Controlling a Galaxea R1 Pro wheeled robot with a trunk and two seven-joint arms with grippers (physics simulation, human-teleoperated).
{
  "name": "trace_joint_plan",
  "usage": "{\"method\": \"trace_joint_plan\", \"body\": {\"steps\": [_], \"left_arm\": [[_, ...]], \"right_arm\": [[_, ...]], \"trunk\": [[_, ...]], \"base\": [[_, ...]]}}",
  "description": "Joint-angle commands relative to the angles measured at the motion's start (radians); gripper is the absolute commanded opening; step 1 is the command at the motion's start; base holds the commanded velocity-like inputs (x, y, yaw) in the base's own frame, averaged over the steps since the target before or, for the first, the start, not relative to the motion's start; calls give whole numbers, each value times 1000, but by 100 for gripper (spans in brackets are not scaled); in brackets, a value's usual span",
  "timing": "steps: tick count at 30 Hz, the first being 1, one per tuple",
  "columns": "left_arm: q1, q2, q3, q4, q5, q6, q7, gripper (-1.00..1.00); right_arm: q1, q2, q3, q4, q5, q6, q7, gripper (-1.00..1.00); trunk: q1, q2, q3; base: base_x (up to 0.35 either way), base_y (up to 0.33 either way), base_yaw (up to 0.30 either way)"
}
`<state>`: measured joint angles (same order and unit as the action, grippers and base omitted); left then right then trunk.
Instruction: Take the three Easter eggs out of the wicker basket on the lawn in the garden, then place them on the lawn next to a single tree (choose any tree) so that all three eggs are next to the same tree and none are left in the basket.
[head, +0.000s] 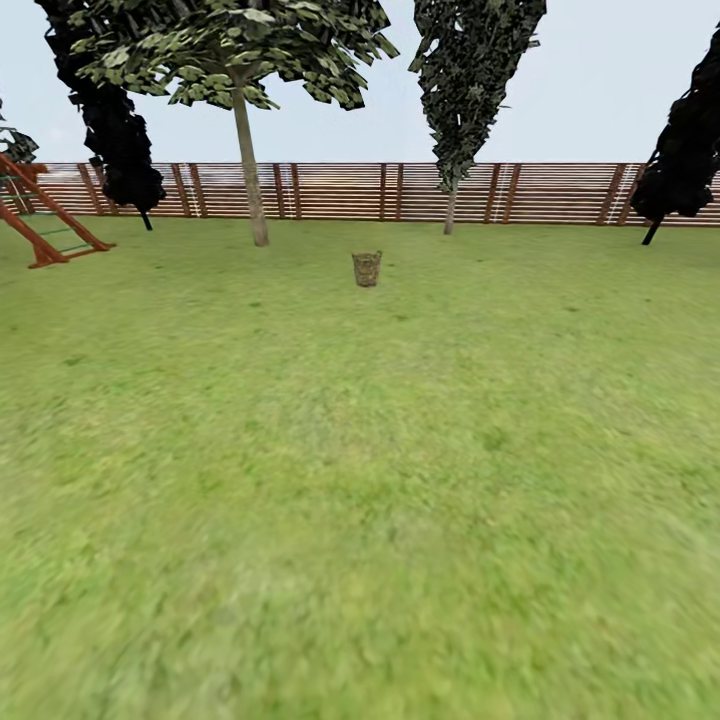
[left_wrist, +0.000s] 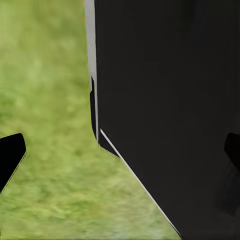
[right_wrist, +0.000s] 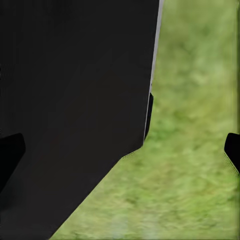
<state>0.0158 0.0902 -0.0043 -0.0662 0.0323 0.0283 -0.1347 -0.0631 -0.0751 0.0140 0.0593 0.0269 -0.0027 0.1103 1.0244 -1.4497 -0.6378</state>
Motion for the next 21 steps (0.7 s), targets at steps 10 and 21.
{"method": "trace_joint_plan", "body": {"steps": [10,21], "left_arm": [[1,-1,-2,-3,2,3,-3,100],[1,-5,-6,-2,-1,4,-3,100]], "right_arm": [[-1,1,1,2,4,0,2,100],[-1,1,2,4,5,1,3,100]], "trunk": [[1,0,-1],[1,0,-1]], "base": [[340,0,0],[340,0,0]]}}
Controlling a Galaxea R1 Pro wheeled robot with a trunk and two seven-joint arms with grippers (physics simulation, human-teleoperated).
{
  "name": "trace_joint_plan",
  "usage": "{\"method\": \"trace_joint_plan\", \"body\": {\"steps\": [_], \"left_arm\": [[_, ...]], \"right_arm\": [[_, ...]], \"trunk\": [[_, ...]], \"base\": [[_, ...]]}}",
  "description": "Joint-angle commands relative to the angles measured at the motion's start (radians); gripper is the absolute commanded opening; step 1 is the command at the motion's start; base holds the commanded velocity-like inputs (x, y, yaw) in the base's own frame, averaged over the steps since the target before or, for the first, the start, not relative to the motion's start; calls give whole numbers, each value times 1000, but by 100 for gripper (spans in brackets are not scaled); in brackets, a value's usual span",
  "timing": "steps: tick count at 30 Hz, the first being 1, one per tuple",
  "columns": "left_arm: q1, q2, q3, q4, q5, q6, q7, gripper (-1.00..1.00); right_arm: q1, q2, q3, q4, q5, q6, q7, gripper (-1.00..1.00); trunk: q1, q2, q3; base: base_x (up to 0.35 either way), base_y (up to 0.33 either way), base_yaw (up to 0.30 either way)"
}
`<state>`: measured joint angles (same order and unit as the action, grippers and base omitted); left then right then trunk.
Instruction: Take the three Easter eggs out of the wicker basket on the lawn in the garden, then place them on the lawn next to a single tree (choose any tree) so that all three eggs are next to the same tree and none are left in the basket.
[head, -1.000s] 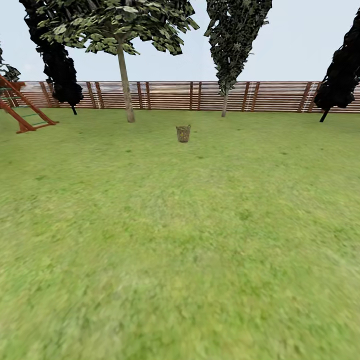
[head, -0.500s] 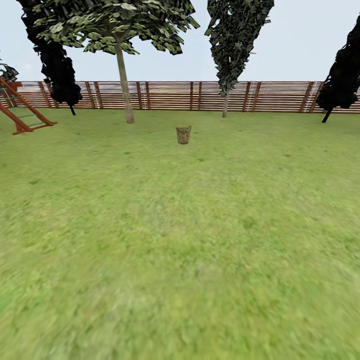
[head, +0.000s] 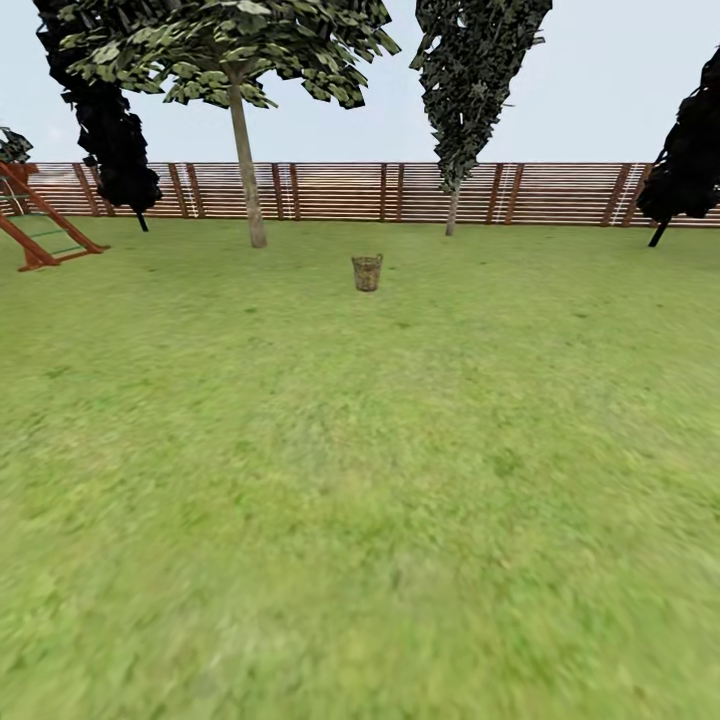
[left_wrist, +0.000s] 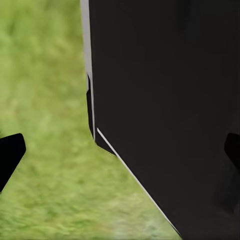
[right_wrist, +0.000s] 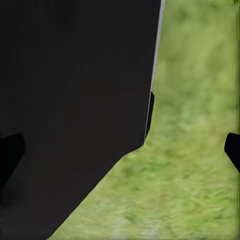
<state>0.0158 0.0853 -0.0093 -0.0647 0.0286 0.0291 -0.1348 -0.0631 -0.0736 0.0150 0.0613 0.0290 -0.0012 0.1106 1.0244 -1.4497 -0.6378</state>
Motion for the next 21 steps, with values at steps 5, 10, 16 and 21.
{"method": "trace_joint_plan", "body": {"steps": [5,10,16,21], "left_arm": [[1,-1,-1,-2,2,4,-3,100],[1,-1,-4,-3,-1,12,1,100],[1,3,-1,-86,4,17,4,100],[0,11,25,-373,56,155,8,100]], "right_arm": [[-1,1,-3,3,-1,0,3,100],[-1,6,-7,1,-10,5,1,100],[-1,-1,-5,-41,-2,1,2,100],[-2,-13,-8,-345,-7,132,2,100]], "trunk": [[1,0,-1],[1,0,-1],[1,0,-1],[1,0,-1]], "base": [[340,0,0],[340,0,0],[340,0,0],[340,0,0]]}}
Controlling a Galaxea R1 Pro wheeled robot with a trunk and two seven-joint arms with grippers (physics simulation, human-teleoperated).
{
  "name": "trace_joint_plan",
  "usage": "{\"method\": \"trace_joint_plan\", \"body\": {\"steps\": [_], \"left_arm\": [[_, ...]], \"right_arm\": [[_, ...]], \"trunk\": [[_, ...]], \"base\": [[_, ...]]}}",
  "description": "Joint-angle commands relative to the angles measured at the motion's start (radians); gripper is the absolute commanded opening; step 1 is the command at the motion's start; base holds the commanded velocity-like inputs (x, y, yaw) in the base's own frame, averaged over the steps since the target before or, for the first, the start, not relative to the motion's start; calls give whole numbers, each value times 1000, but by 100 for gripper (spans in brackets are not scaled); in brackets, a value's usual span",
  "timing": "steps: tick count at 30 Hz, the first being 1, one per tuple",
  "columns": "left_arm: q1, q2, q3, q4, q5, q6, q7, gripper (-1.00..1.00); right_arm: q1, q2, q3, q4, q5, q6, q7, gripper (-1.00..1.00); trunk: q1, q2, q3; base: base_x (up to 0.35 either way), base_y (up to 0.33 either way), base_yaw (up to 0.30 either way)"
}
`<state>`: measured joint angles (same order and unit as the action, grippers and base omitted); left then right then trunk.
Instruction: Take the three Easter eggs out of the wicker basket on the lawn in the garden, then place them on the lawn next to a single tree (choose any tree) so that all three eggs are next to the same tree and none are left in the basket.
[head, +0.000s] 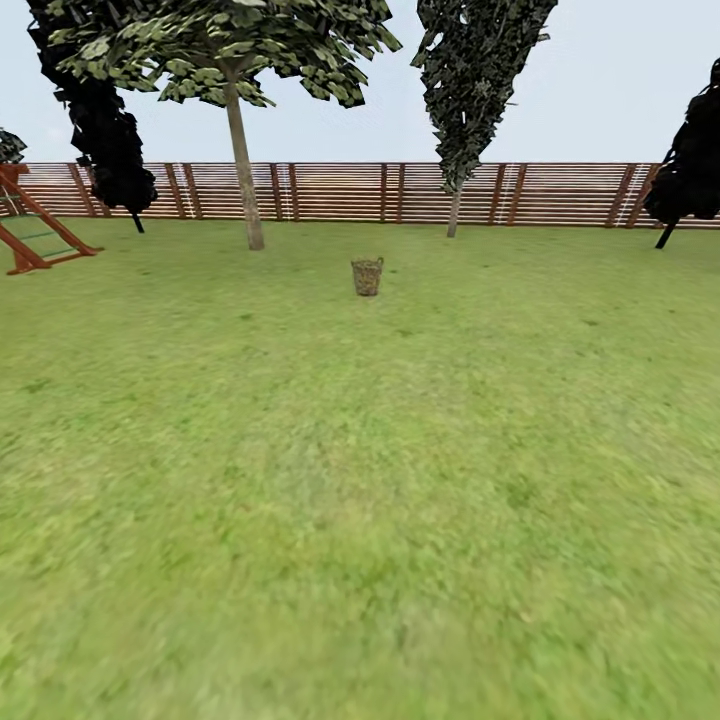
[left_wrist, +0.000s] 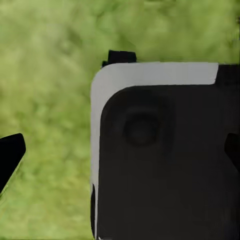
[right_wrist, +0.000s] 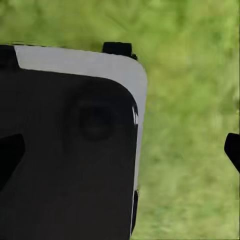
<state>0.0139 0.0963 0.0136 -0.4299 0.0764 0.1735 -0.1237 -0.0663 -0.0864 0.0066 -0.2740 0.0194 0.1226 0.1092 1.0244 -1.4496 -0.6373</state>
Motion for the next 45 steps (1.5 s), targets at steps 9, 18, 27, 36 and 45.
{"method": "trace_joint_plan", "body": {"steps": [9,18,27,36,45], "left_arm": [[-19,-12,58,-605,102,414,-2,100],[-58,-4,64,-719,99,561,-4,100],[-60,-4,62,-676,98,563,-1,100],[-60,-4,62,-673,98,563,-4,100],[-60,-2,62,-700,98,563,-5,100]], "right_arm": [[-7,-19,-1,-889,29,610,-41,100],[-19,-19,3,-1013,26,657,-48,100],[-20,-14,5,-1007,40,605,-53,100],[-20,-14,8,-1005,44,592,-54,100],[-20,-10,8,-971,45,590,-54,100]], "trunk": [[1,0,-1],[1,0,-1],[1,0,-1],[1,0,-1],[1,0,-1]], "base": [[340,0,0],[340,0,0],[340,0,0],[340,0,0],[340,0,0]]}}
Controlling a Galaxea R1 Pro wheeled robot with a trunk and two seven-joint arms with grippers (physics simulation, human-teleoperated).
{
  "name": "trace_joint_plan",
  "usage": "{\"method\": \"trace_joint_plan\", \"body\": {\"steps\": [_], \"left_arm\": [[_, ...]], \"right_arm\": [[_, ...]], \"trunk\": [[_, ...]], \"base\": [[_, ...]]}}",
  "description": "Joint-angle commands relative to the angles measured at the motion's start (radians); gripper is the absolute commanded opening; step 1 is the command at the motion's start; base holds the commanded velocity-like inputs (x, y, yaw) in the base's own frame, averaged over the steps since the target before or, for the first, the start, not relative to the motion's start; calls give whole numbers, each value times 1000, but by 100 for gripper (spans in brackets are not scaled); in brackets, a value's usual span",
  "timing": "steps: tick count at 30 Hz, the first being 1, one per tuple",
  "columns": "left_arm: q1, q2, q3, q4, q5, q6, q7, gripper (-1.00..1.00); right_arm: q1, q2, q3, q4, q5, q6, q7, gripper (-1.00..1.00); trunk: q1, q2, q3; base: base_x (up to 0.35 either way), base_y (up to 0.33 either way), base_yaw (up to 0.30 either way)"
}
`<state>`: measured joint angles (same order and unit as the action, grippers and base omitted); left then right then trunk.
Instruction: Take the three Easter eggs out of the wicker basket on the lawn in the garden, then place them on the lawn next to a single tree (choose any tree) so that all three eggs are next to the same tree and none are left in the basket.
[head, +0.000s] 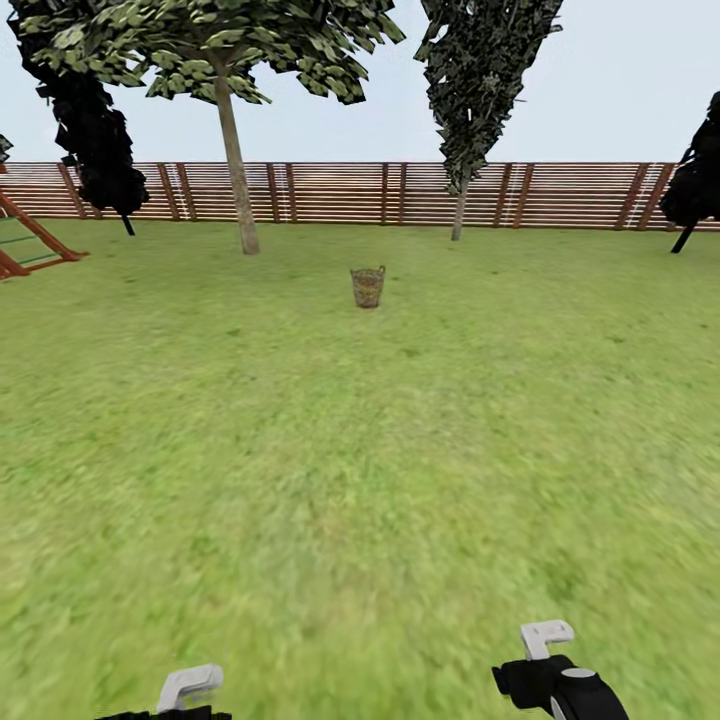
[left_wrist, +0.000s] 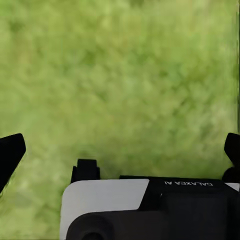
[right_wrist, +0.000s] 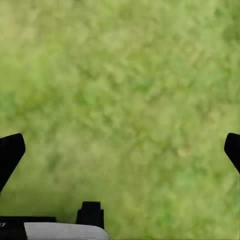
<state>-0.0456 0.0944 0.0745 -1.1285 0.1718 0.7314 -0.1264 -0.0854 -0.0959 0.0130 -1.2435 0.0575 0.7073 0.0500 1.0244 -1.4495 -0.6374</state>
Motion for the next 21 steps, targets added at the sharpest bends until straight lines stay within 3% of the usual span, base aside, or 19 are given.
{"method": "trace_joint_plan", "body": {"steps": [1,6,7,10,13,15,16,17,21], "left_arm": [[0,1,2,-28,2,8,-2,100],[-9,1,3,-124,1,37,14,100],[-46,0,3,-148,1,80,19,100],[-132,-5,4,-129,-1,120,24,100],[-176,-2,4,-60,0,129,25,100],[-181,-1,5,-48,0,128,25,100],[-182,-1,5,-45,0,127,25,100],[-184,-1,6,-41,0,126,25,100],[-184,-6,7,-34,1,124,25,100]], "right_arm": [[-1,-1,0,3,6,5,5,100],[-1,0,0,10,6,6,4,100],[-1,0,0,11,7,6,4,100],[-1,-2,0,1,6,4,3,100],[-14,0,0,-154,5,17,-29,100],[-35,5,3,-205,0,21,-40,100],[-46,12,10,-218,-2,22,-42,100],[-56,28,47,-231,2,23,-46,100],[-62,35,128,-236,22,24,-49,100]], "trunk": [[1,0,-1],[1,0,-1],[1,0,-1],[1,0,-1],[1,0,-1],[1,0,-1],[1,0,-1],[1,0,-1],[1,0,-1]], "base": [[340,0,0],[340,0,0],[340,0,0],[340,0,0],[340,0,0],[340,0,0],[340,0,0],[340,0,0],[340,0,0]]}}
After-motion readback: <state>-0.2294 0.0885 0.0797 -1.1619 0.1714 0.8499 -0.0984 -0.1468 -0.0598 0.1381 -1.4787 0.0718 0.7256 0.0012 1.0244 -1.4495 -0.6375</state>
